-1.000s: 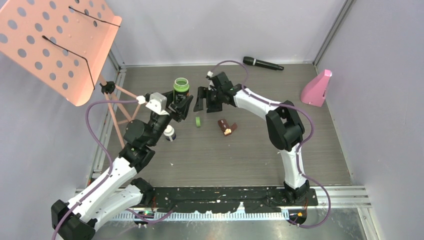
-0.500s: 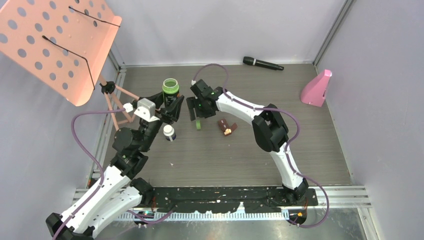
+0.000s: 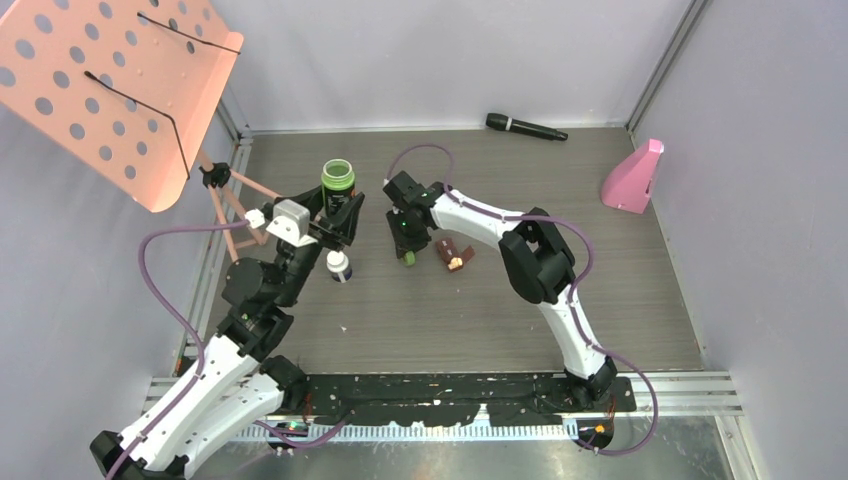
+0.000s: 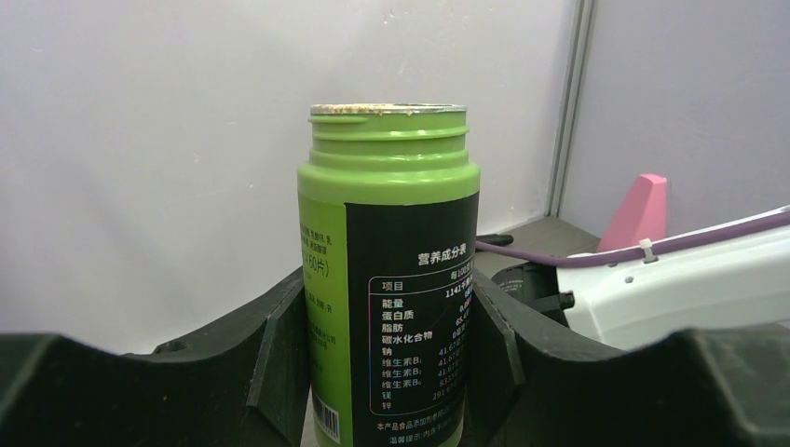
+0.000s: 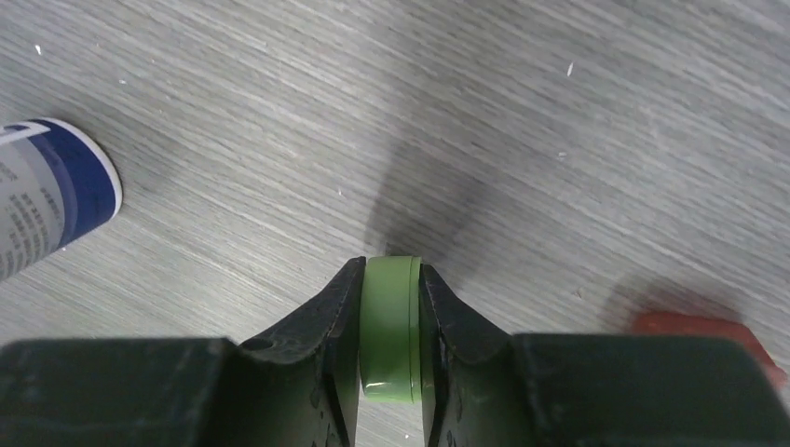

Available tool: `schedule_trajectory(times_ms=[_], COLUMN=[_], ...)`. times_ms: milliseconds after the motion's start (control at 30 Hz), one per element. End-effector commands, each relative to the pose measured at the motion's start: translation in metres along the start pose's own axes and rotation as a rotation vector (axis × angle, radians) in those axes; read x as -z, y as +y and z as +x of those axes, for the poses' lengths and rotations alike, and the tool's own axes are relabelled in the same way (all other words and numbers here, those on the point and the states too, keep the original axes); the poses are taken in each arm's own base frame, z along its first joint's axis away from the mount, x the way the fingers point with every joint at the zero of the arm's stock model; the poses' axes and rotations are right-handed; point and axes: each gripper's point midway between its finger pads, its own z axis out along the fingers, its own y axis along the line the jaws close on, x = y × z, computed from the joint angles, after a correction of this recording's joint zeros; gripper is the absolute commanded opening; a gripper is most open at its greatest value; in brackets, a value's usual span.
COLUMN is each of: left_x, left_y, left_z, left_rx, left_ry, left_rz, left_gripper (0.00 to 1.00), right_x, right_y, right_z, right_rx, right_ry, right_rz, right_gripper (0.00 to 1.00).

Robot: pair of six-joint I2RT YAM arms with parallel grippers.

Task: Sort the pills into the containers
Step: Pick up the lid of the pill bottle at the center of the board, then place the lid of the pill bottle at the center of the board.

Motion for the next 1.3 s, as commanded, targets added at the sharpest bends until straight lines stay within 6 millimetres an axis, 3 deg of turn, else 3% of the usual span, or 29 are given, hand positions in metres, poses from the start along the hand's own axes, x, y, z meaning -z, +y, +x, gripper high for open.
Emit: schedule_trajectory(times_ms=[0, 133, 200, 300, 433, 533, 667, 800, 967, 1100, 1267], left_x=[-0.002, -0.005, -0.007, -0.01, -0.014, -0.015, -0.018, -0.018, -0.017, -0.017, -0.016], left_y=[0.003, 0.001, 0.0, -0.006, -0.015, -0.022, -0.028, -0.031, -0.031, -0.031, -0.029], left_z=[-0.01, -0.008, -0.007, -0.002, 0.006, 0.011, 0.017, 0.018, 0.02, 0.019, 0.018], left_rx=[-0.013, -0.014, -0.013, -0.007, 0.007, 0.011, 0.023, 0.024, 0.018, 0.011, 0.002], left_ry=[-0.033, -0.023, -0.018, -0.006, 0.01, 0.021, 0.035, 0.039, 0.045, 0.044, 0.047], left_rz=[-0.012, -0.001, 0.006, 0.032, 0.079, 0.11, 0.142, 0.157, 0.159, 0.159, 0.155], left_gripper=[0.0, 0.0, 0.0, 0.0, 0.0, 0.0, 0.0, 0.0, 0.0, 0.0, 0.0], right_x=[0.046, 0.078, 0.093, 0.123, 0.131, 0.118, 0.092, 0.077, 0.064, 0.043, 0.037], right_y=[0.014, 0.002, -0.013, -0.048, -0.103, -0.138, -0.163, -0.166, -0.165, -0.174, -0.198], right_z=[-0.026, -0.054, -0.061, -0.079, -0.075, -0.058, -0.035, -0.025, -0.029, -0.019, -0.005], right_rx=[0.015, -0.025, -0.071, -0.172, -0.31, -0.384, -0.427, -0.459, -0.424, -0.428, -0.43], right_ry=[-0.102, -0.212, -0.253, -0.338, -0.392, -0.376, -0.321, -0.316, -0.318, -0.278, -0.24], right_rz=[-0.107, -0.168, -0.189, -0.201, -0.189, -0.203, -0.235, -0.354, -0.418, -0.396, -0.248], right_gripper=[0.26, 0.25, 0.25, 0.24, 0.24, 0.24, 0.24, 0.25, 0.29, 0.39, 0.62])
